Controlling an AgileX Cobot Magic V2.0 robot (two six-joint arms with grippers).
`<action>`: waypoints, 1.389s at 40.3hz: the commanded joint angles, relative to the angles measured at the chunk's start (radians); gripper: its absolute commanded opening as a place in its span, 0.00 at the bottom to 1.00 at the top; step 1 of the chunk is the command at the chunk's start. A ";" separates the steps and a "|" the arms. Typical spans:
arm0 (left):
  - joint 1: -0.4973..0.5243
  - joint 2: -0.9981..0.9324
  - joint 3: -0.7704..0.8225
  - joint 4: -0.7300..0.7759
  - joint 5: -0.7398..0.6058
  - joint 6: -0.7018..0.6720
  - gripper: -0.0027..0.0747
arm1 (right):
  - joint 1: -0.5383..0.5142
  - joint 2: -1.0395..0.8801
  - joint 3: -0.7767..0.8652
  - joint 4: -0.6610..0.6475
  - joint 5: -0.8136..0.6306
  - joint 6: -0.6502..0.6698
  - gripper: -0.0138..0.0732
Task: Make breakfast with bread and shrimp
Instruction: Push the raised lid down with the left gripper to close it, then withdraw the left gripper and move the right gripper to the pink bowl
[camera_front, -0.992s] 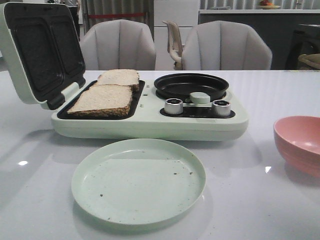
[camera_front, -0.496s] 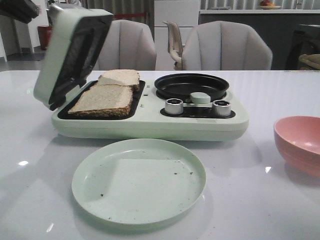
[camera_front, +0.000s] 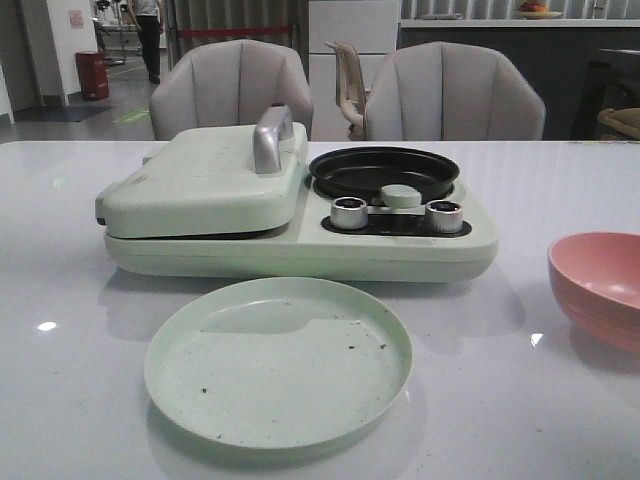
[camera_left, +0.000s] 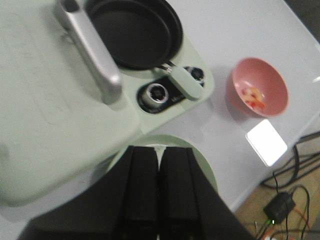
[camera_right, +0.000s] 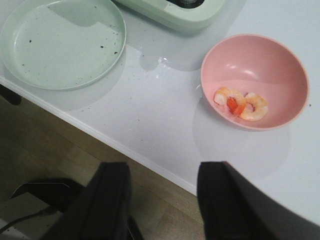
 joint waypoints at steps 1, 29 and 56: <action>-0.082 -0.097 0.032 -0.001 -0.025 0.013 0.17 | -0.004 0.002 -0.026 -0.003 -0.058 0.001 0.65; -0.472 -0.687 0.462 0.756 -0.269 -0.640 0.17 | -0.004 0.002 -0.026 -0.003 -0.058 0.001 0.65; -0.472 -0.855 0.582 0.756 -0.346 -0.640 0.16 | -0.011 0.054 -0.031 -0.063 -0.107 0.048 0.65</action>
